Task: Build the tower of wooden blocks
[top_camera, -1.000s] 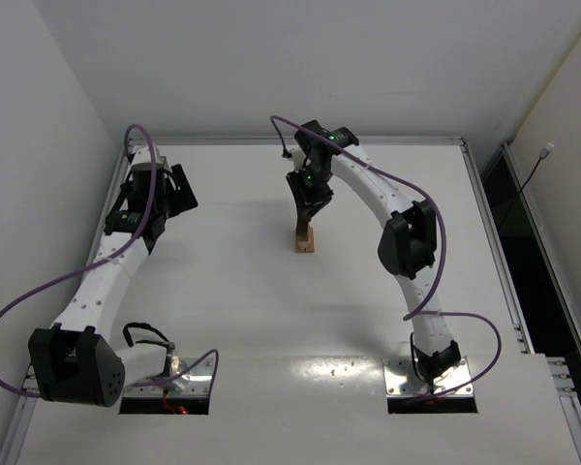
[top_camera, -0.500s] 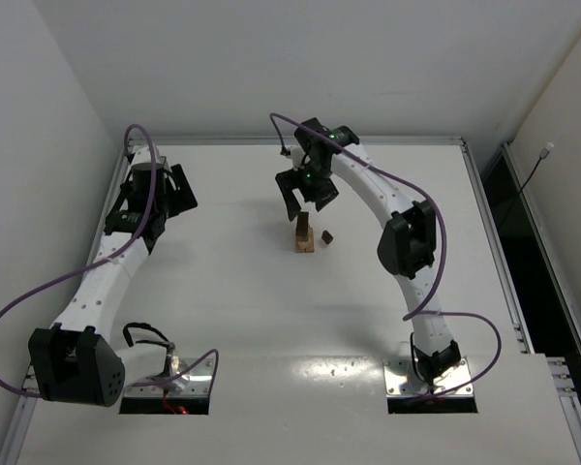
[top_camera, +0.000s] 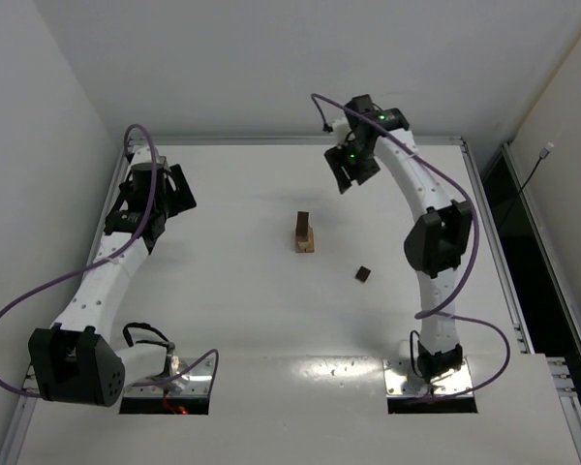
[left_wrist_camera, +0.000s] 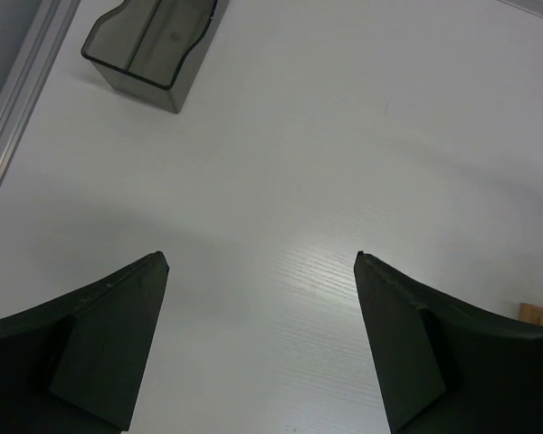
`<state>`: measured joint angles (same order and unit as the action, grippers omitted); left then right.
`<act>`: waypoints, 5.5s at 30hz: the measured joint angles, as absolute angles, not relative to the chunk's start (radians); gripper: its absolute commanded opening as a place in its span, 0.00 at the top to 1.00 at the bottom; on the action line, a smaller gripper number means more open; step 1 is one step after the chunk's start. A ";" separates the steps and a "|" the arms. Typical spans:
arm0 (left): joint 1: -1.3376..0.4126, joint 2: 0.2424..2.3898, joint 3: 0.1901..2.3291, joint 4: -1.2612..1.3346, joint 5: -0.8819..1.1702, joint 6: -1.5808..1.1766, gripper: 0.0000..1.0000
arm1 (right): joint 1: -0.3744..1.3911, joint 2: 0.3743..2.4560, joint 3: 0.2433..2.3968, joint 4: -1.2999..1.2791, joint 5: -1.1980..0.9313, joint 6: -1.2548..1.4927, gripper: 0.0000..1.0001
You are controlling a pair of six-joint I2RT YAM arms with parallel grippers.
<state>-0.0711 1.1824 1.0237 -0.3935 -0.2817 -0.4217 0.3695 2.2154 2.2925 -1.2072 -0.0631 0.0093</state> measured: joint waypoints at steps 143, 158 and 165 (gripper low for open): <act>-0.126 1.169 0.982 -0.341 -0.150 -0.312 0.19 | 0.348 1.830 1.372 -0.923 -0.283 -0.307 1.00; -0.315 1.007 0.919 -0.341 0.444 -0.192 0.21 | 0.231 1.945 1.567 -1.085 -1.320 -0.192 1.00; -0.531 1.129 0.994 -0.349 0.444 -0.150 0.21 | 0.253 1.946 1.617 -1.005 -1.420 -0.042 1.00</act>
<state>-0.5312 1.1290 0.9936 -0.3489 0.4438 -0.1505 0.2527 1.9465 1.6169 -1.0050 -1.4204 -0.0422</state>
